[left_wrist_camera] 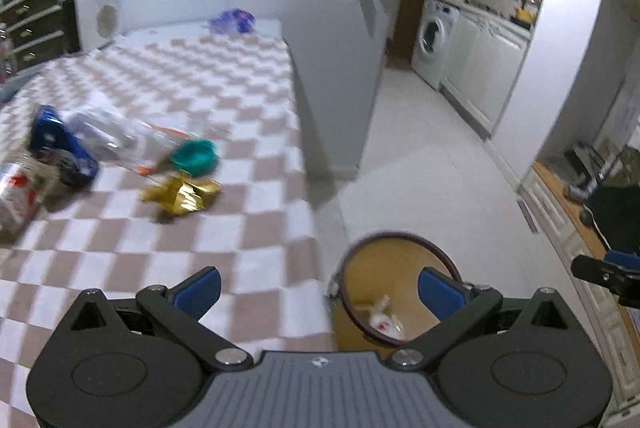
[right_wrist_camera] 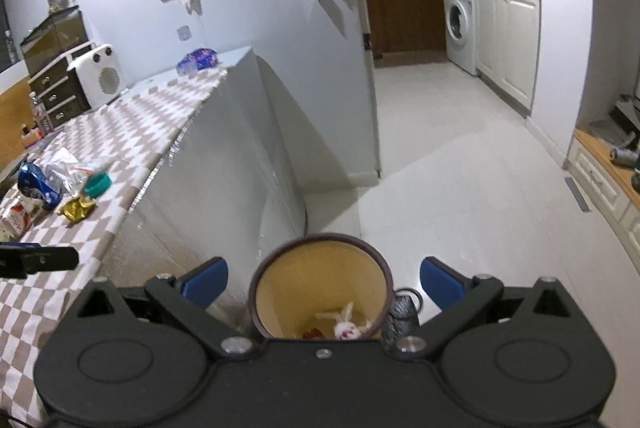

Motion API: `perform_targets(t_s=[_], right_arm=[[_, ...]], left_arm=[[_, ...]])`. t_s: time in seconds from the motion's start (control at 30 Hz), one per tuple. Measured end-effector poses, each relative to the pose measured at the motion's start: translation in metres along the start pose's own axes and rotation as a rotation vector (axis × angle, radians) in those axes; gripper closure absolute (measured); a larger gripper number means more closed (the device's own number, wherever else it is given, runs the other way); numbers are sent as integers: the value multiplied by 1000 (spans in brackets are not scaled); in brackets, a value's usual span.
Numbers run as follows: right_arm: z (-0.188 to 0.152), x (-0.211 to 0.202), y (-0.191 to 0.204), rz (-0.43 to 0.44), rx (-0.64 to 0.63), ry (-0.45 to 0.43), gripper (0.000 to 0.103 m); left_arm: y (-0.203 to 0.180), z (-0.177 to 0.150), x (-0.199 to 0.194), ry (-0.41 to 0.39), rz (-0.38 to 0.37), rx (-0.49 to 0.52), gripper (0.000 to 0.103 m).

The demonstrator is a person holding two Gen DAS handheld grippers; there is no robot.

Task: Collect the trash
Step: 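Move both tools back to the table and close the left tool on the gold wrapper, then lift the gold wrapper with the left tool while the right tool grasps the teal bottle cap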

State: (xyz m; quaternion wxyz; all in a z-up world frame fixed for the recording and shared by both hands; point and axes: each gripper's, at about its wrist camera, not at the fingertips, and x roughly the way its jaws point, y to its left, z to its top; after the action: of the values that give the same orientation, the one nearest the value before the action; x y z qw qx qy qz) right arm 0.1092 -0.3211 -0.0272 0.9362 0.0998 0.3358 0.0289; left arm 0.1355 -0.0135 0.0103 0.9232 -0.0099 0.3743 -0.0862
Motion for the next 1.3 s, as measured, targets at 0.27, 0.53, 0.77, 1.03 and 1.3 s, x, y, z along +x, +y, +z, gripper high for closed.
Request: perform_targets(t_s=[0.27, 0.53, 0.77, 1.03, 1.3], right_arm=[[12, 5, 44, 57, -46, -109, 0], [22, 20, 103, 158, -134, -168, 0], [35, 39, 144, 237, -167, -199, 0], [52, 73, 170, 286, -181, -181, 0], [66, 118, 201, 379, -192, -106, 8]], left_arm=[[66, 0, -12, -141, -3, -117, 0], [105, 3, 19, -175, 41, -148, 0], [118, 7, 60, -193, 75, -147, 32], [135, 3, 87, -197, 32, -225, 44], [148, 10, 94, -224, -31, -305, 45]])
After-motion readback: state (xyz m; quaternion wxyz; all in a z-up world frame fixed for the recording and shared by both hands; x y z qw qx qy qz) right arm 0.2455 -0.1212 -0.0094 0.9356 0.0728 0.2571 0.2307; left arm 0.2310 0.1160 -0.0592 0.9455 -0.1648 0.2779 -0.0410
